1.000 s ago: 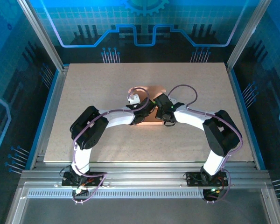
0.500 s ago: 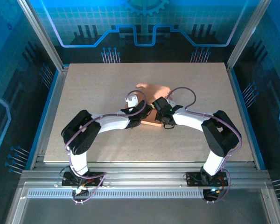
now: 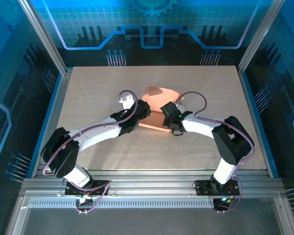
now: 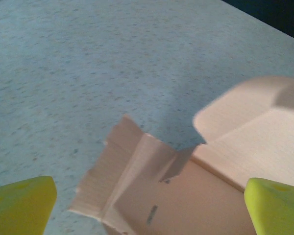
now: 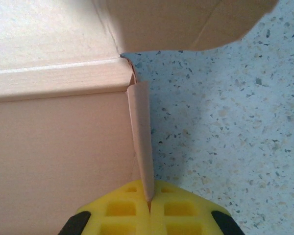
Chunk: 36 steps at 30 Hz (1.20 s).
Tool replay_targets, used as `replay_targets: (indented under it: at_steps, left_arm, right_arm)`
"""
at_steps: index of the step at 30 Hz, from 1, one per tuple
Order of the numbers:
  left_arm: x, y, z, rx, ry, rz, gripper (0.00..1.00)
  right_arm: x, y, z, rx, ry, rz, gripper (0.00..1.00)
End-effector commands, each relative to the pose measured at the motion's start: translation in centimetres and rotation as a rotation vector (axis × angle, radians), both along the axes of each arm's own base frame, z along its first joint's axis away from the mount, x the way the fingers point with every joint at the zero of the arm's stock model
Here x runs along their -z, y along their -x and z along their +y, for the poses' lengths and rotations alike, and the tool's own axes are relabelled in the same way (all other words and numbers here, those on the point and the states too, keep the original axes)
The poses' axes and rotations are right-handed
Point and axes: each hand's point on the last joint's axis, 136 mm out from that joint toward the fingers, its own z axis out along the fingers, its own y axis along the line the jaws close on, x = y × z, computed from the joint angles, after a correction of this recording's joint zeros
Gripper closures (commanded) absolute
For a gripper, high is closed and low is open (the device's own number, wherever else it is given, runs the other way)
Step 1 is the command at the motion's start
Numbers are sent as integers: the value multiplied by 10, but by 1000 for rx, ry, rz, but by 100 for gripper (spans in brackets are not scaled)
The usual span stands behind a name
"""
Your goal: Fold the paper box
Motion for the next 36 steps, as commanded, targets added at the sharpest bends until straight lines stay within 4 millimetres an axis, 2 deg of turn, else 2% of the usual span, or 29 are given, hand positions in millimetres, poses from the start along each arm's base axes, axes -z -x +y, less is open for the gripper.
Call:
replay_targets:
  at_steps: [1, 4, 6, 10, 16, 19, 25, 32, 36]
  left_arm:
    - [8, 24, 33, -167, 63, 146, 2]
    - [12, 38, 35, -250, 145, 219, 6]
    - [17, 43, 26, -255, 215, 257, 9]
    - [33, 52, 11, -278, 332, 327, 20]
    - [50, 48, 3, -274, 325, 364, 38]
    - [56, 45, -6, -248, 333, 391, 41]
    - [68, 41, -7, -253, 301, 410, 46]
    - [63, 29, -13, -228, 292, 396, 48]
    - [73, 28, -9, -256, 309, 427, 51]
  right_arm:
    - [-7, -4, -4, 7, 1, -31, 100]
    - [-5, -5, -2, 1, -4, -29, 100]
    - [-4, -6, 0, -7, -9, -26, 100]
    - [-1, -6, 4, -16, -24, -22, 100]
    - [3, -7, 9, -29, -40, -10, 100]
    - [5, -7, 11, -35, -40, -5, 100]
    - [5, -8, 13, -43, -45, -4, 100]
    - [7, -6, 14, -49, -49, 3, 100]
    - [6, -7, 15, -53, -52, 1, 100]
